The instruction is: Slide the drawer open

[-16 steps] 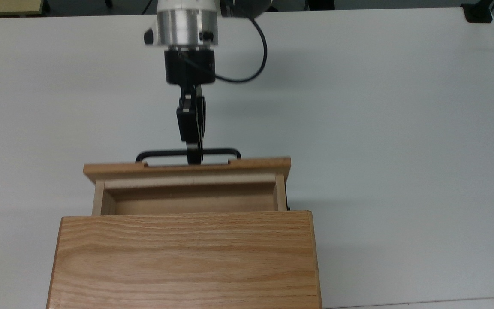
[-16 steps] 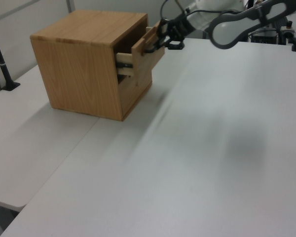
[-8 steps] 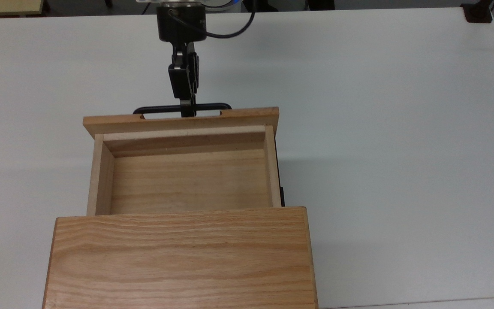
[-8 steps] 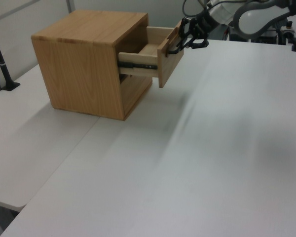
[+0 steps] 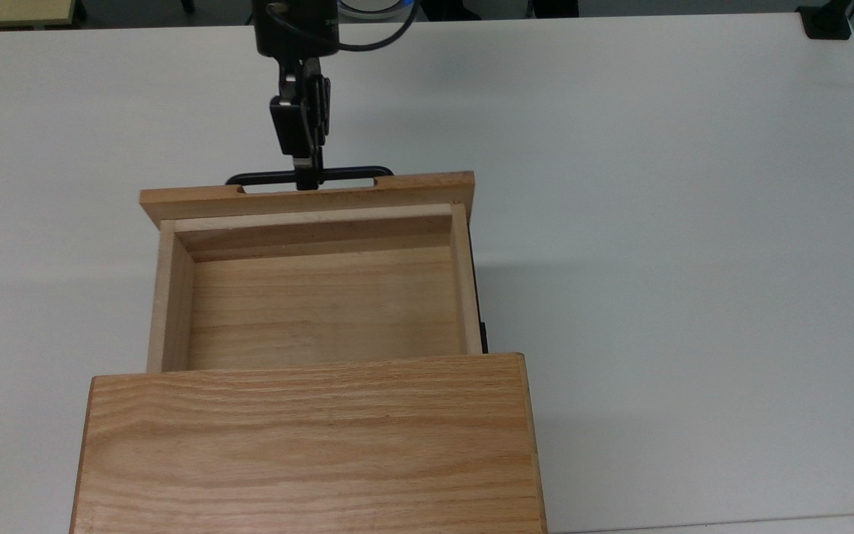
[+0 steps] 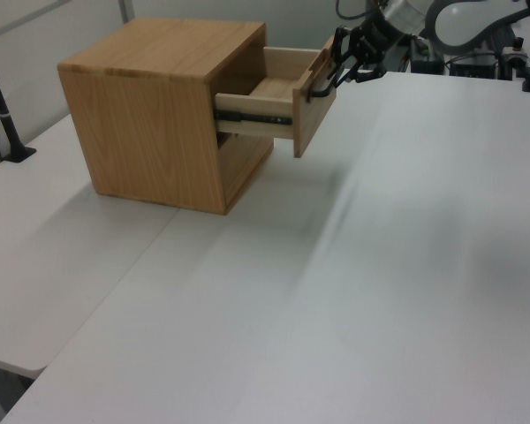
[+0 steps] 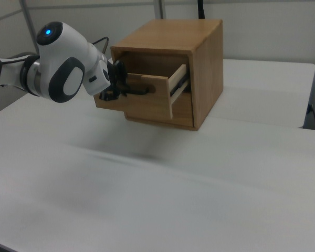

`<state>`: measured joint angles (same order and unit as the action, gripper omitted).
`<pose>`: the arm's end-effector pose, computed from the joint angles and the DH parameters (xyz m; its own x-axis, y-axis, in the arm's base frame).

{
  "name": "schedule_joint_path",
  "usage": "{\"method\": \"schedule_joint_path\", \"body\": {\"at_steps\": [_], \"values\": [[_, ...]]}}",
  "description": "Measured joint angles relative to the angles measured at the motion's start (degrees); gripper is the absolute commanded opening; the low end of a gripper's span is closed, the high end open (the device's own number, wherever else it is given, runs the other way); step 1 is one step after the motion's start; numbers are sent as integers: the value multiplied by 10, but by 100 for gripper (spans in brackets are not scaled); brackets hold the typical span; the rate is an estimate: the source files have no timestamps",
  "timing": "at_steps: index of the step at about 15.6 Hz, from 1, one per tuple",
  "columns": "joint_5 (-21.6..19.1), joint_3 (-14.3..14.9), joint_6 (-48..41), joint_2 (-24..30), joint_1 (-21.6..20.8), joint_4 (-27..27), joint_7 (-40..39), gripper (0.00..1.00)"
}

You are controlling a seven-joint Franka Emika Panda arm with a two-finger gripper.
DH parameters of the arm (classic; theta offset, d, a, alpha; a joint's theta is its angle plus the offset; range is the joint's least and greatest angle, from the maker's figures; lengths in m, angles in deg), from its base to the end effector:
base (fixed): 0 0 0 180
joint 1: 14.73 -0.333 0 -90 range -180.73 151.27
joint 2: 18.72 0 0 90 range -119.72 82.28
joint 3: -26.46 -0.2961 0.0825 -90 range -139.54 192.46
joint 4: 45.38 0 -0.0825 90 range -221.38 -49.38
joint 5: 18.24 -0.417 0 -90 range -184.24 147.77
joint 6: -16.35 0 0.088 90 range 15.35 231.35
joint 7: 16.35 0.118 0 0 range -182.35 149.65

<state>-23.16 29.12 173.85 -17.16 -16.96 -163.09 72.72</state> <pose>0.6290 -0.0080 0.4909 -0.0331 -0.9972 -0.0676 -0.7492 0.0695 -0.6587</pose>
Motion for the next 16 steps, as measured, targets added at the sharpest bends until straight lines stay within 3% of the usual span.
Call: {"method": "schedule_joint_path", "body": {"at_steps": [6, 9, 12, 16], "values": [[0, 20, -233, 21, 6, 104, 0, 100], [11, 22, -305, 23, 6, 153, -14, 100], [30, 19, -394, 23, 4, 188, -89, 100], [32, 17, -517, 23, 1, 235, -265, 100]]}}
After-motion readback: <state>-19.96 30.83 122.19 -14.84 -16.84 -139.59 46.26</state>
